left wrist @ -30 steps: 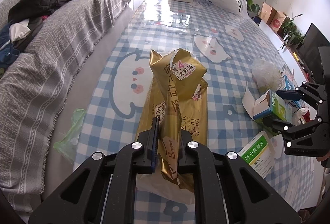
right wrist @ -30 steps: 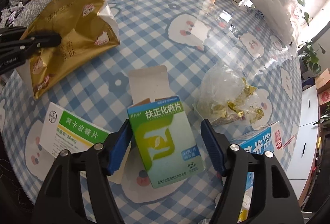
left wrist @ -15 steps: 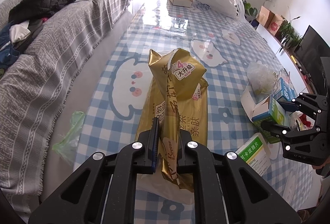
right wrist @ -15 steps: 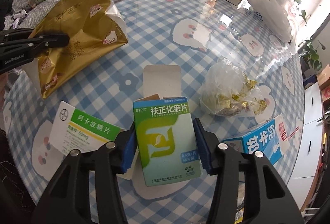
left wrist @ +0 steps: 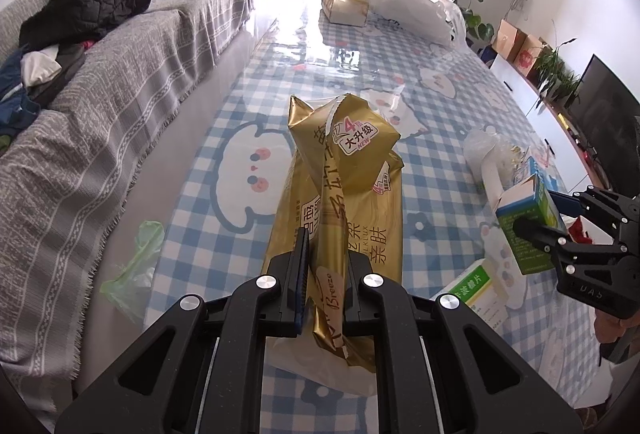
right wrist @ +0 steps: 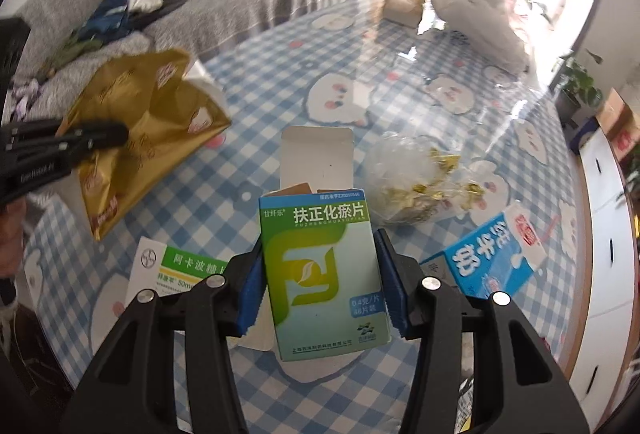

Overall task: Collect trash
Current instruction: 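Lift the gold bag and green box and carry both toward the black bin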

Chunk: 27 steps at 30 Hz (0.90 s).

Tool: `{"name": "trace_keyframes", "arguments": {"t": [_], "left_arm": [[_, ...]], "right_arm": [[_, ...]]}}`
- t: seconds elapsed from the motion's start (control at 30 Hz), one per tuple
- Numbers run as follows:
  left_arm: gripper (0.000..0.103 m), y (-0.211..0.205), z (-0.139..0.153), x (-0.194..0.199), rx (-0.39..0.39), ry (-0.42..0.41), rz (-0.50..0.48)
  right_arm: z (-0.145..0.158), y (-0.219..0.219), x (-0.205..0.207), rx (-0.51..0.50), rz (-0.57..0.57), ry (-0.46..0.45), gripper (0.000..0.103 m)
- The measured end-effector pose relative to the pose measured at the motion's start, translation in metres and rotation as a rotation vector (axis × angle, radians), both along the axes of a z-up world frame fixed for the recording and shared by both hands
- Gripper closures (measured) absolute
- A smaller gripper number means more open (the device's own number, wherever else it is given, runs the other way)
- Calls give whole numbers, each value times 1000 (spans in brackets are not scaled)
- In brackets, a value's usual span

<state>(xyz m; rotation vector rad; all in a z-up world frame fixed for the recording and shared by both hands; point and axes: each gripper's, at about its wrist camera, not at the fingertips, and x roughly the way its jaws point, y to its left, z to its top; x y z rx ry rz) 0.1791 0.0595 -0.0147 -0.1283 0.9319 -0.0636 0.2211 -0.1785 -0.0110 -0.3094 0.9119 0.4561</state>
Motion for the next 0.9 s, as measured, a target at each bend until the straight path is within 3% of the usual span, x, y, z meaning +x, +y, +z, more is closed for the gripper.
{"name": "trace_keyframes", "arguments": {"t": [0.13, 0.43, 0.9], "left_arm": [[93, -4, 6, -5, -3, -13, 0], [93, -7, 19, -22, -9, -44, 1], [93, -20, 34, -56, -6, -90, -5]], "right_arm": [[8, -11, -5, 59, -78, -25, 55], [20, -33, -27, 90, -198, -75, 55], [46, -52, -92, 136, -291, -136, 55]]}}
